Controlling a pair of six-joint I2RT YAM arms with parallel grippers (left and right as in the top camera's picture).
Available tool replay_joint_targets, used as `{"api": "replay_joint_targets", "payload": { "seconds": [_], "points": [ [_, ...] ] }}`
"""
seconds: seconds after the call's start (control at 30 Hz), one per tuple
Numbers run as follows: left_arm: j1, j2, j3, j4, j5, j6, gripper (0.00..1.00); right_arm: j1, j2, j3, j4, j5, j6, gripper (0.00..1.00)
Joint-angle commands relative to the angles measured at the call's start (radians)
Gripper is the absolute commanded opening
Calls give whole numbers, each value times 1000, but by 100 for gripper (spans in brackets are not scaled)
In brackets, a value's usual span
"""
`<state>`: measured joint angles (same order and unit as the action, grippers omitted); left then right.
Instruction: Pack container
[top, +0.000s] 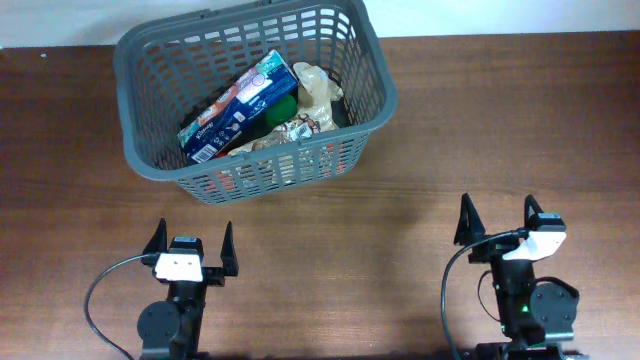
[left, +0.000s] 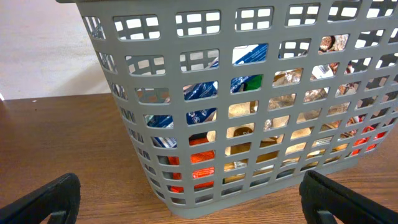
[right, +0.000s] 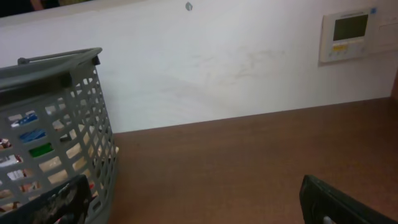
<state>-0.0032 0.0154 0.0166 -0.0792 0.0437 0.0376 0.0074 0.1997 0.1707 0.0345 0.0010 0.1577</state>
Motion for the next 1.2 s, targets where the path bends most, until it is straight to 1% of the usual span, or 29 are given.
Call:
{"api": "replay_joint_targets", "payload": {
  "seconds": [0.0, 0.4, 0.73, 1.03, 1.17],
  "points": [
    [7, -10, -8, -1, -11, 16, 99, 5, -34, -27, 7, -9, 4, 99],
    [7, -10, -8, 0, -11, 16, 99, 5, -53, -51, -3, -9, -3, 99],
    [7, -10, -8, -1, -11, 16, 99, 5, -163, -127, -3, -9, -3, 99],
    [7, -10, -8, -1, -11, 16, 99, 5, -196, -165, -4, -13, -3, 99],
    [7, -10, -8, -1, -11, 16, 99, 5, -196, -165, -4, -17, -36, 99]
  ]
}}
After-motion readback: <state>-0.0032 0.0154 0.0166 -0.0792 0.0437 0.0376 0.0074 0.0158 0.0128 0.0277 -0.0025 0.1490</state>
